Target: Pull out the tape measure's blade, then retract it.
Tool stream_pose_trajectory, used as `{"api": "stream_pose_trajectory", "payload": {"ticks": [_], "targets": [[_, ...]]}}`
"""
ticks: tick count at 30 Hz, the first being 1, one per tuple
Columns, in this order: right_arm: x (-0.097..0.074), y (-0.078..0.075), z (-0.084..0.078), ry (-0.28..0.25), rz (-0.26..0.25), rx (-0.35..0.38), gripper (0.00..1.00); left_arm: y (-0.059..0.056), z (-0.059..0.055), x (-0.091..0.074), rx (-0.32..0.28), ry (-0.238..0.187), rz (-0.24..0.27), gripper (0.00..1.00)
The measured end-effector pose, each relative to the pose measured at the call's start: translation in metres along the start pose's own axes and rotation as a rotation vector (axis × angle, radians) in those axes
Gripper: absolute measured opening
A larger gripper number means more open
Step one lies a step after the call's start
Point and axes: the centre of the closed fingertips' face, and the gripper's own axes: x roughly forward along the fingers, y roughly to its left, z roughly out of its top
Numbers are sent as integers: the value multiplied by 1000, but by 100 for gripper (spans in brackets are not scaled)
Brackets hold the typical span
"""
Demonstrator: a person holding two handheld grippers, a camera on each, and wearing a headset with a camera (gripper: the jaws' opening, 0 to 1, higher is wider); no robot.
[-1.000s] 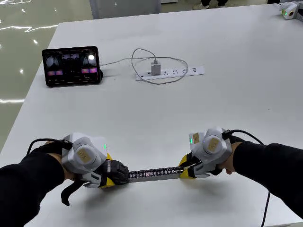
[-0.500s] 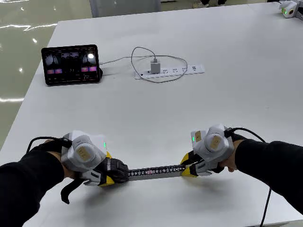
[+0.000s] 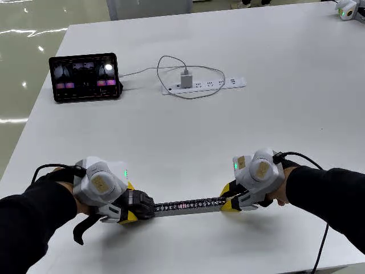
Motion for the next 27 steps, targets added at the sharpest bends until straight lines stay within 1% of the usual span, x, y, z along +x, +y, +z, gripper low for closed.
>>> {"api": "stream_pose_trajectory", "payload": {"ticks": [27], "targets": [[-8,0,-10,6,0,0,10,0,0,0,1,0,0,31]]}}
